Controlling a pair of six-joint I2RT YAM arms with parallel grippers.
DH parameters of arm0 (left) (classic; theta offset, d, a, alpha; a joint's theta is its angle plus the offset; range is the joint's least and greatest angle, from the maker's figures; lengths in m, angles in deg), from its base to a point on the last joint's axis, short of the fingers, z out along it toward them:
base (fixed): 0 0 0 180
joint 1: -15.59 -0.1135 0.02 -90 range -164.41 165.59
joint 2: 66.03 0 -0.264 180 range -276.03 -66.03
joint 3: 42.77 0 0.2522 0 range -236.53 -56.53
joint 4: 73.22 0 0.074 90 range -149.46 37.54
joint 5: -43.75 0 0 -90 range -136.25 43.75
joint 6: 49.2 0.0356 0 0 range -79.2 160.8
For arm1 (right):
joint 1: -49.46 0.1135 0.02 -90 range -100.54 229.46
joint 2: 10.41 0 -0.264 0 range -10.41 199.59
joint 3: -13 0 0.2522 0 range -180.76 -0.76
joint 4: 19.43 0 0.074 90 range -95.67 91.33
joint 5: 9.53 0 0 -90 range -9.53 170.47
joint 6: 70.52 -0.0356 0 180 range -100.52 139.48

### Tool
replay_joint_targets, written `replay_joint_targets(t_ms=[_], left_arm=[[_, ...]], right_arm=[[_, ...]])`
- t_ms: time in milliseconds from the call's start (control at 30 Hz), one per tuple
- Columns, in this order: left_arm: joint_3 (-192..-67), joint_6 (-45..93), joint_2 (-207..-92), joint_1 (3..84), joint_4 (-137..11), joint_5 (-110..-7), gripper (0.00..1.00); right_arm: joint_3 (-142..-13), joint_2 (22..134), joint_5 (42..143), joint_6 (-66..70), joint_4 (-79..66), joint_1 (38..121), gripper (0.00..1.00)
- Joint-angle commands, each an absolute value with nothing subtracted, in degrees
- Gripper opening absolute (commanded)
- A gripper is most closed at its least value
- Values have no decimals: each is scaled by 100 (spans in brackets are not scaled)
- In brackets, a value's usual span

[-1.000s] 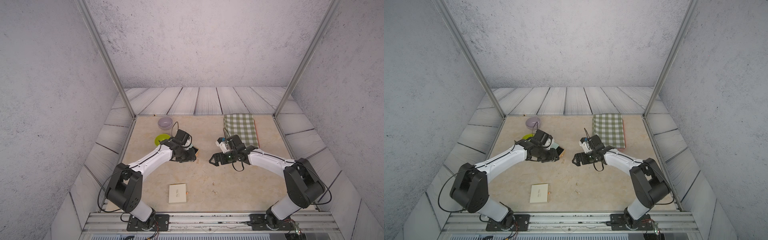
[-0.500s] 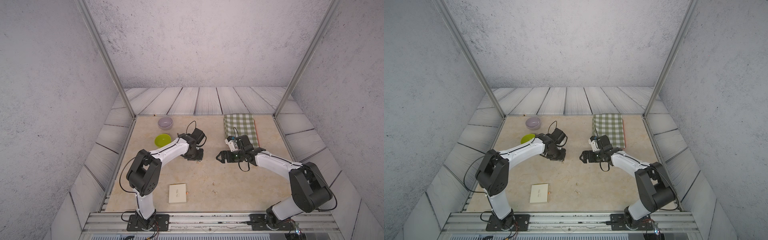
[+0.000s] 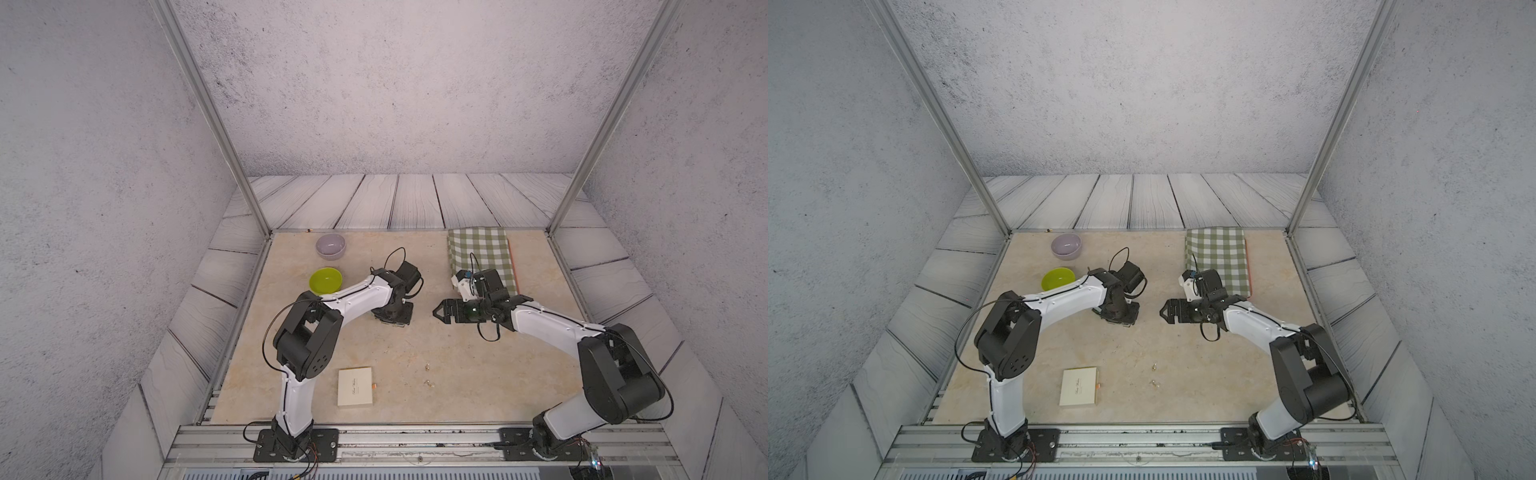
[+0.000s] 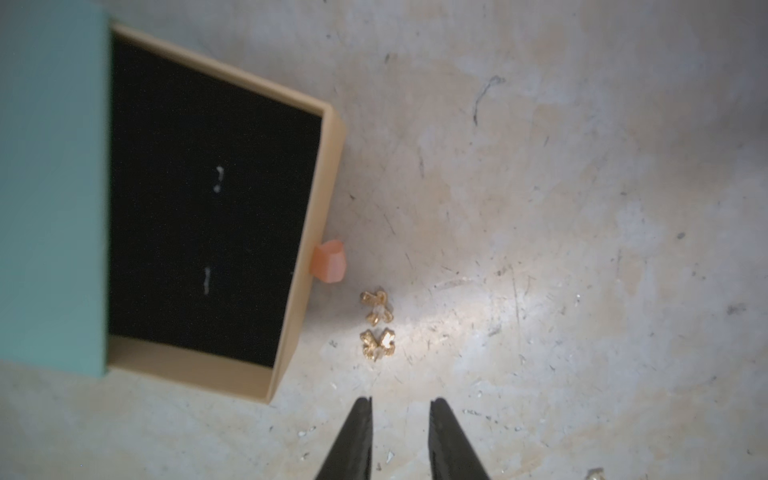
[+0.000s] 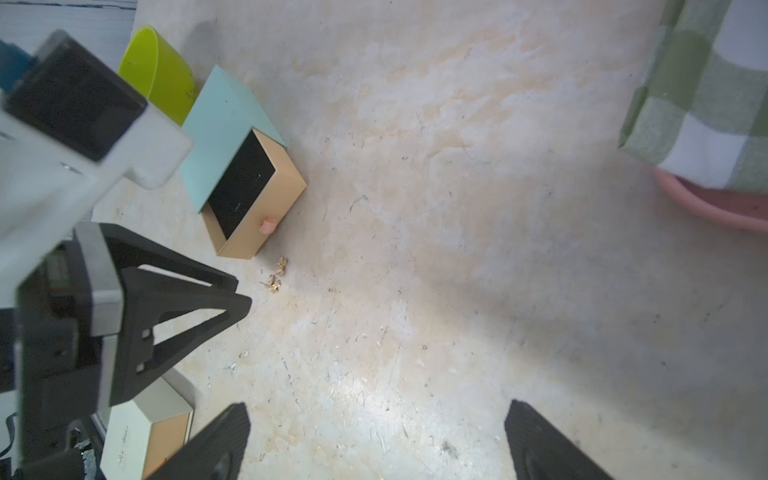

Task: Place the earrings into the drawer-style jewelry box
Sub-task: Pick up the earring from the center of the board.

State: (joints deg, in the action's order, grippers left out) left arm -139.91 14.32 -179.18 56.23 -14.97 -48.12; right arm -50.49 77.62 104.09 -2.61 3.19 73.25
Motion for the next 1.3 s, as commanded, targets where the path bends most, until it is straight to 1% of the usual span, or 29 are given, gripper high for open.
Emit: replay_joint_targets(t_ms=[0, 300, 567, 700, 800, 1000, 1167, 1267], left_arm=[[-14126, 1537, -18072, 5627, -1308, -4550, 26], [-14213, 1571, -18257, 5621, -1296, -4503, 19], [-14275, 1567, -18361, 5616, -1262, -4406, 18], [-14365, 1589, -18462, 5610, -1249, -4488, 16], [-14372, 1599, -18470, 5607, -1236, -4515, 14], [-14343, 1584, -18421, 5601, -1220, -4500, 3], [-14349, 1599, -18381, 5602, -1203, -4505, 0], [-14357, 1599, -18339, 5597, -1168, -4557, 0]], right_arm=[[-4990, 7880, 10508, -294, 237, 7292, 99], [-4982, 7891, 10543, -302, 228, 7271, 99], [-4985, 7885, 10568, -321, 224, 7266, 99], [-4964, 7895, 10597, -329, 202, 7240, 99], [-4961, 7872, 10596, -330, 200, 7232, 99], [-4953, 7863, 10602, -333, 189, 7219, 99], [-4952, 7897, 10631, -346, 170, 7206, 99], [-4942, 7851, 10645, -363, 131, 7205, 99]])
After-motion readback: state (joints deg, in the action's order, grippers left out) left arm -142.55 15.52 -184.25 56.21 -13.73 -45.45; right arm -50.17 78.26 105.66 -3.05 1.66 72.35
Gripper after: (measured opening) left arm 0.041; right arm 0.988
